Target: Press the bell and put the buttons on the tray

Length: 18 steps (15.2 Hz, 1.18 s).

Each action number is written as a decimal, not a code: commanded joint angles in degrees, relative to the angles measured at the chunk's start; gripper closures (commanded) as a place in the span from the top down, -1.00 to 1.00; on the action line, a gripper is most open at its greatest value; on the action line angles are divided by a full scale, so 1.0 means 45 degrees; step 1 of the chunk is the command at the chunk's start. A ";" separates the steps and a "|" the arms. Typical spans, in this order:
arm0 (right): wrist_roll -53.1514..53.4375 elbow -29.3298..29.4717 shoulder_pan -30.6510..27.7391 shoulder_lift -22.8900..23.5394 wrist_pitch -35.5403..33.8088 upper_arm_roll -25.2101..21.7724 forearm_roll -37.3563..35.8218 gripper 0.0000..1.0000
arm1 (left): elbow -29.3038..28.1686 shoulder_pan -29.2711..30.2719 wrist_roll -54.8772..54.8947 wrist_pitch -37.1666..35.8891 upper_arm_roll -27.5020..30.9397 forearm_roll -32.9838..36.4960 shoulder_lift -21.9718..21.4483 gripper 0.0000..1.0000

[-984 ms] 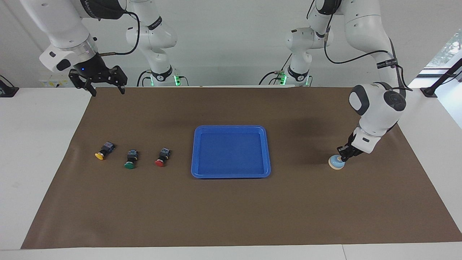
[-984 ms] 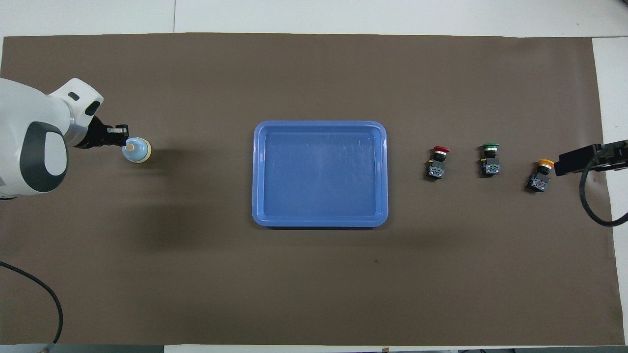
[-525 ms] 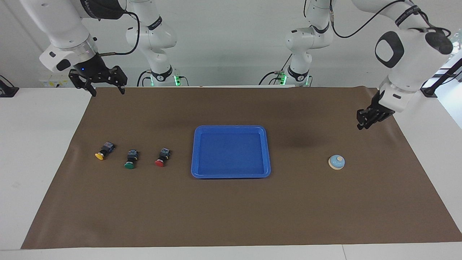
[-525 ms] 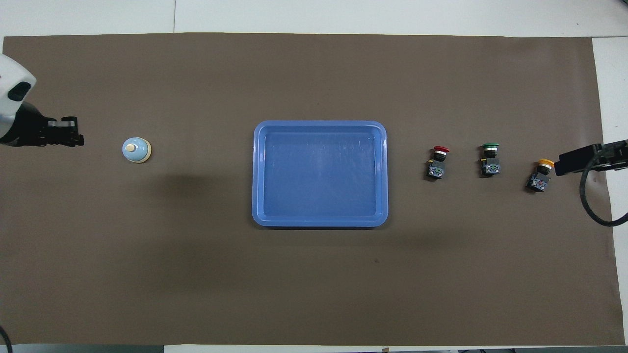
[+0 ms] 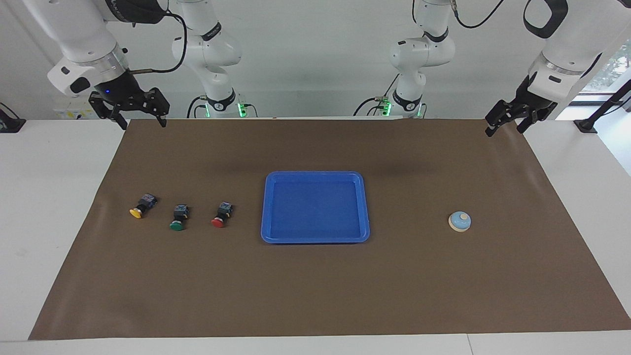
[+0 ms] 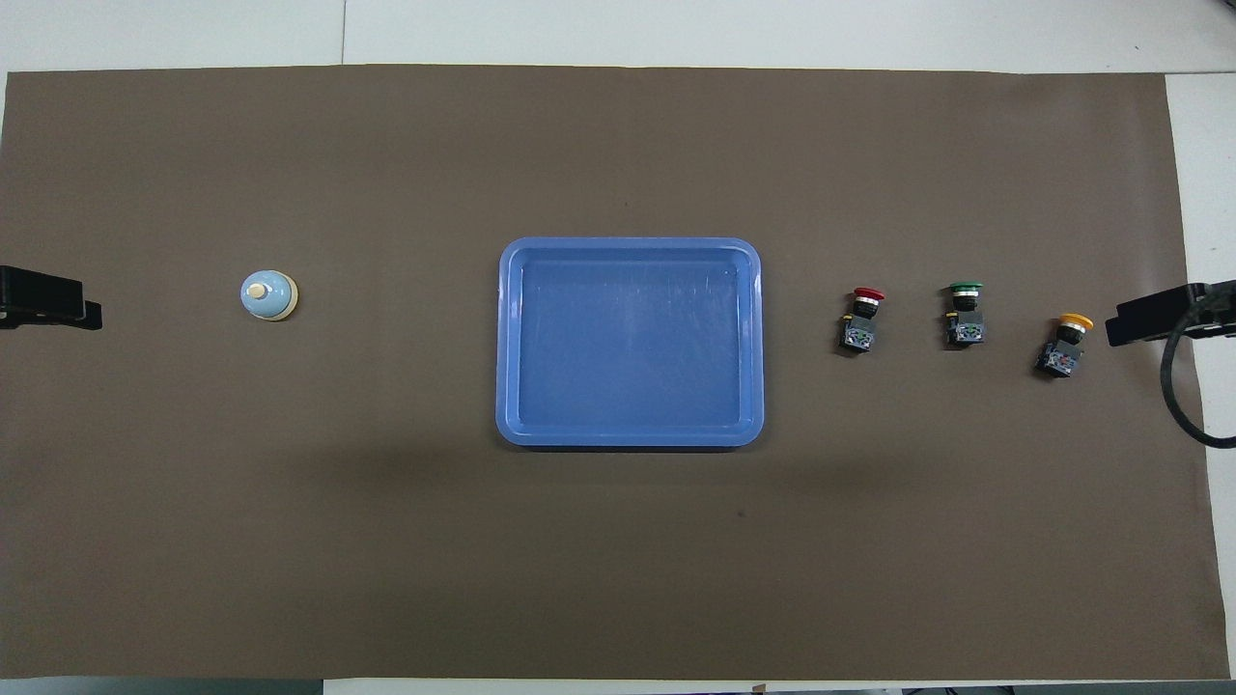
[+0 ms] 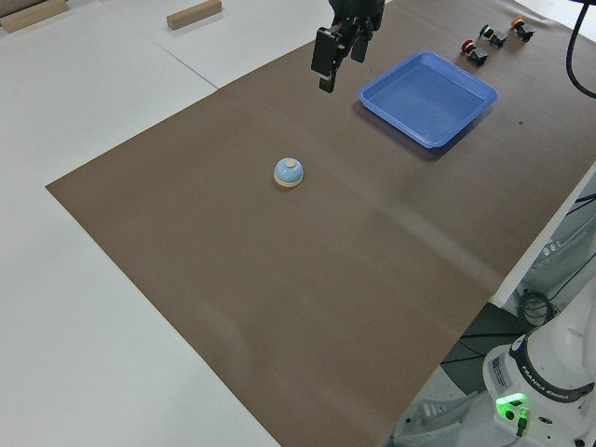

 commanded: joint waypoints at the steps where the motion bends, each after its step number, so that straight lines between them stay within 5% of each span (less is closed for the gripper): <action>1: -0.0229 -0.0192 -0.0059 -0.0205 -0.0131 -0.0018 -0.0039 1.00 | 0.0629 0.0091 0.0122 -0.0443 -0.0044 0.0096 0.0505 1.00; 10: 0.2421 -0.3763 0.0915 -0.0519 0.3849 0.0139 -0.0058 1.00 | 0.0004 -0.0124 0.0142 -0.0697 -0.0063 0.0116 0.0193 1.00; 18: 0.5393 -0.5092 0.2360 0.2098 0.7929 0.0139 -0.0058 1.00 | 0.0004 -0.0144 0.0142 -0.0912 -0.0180 0.0604 0.0193 1.00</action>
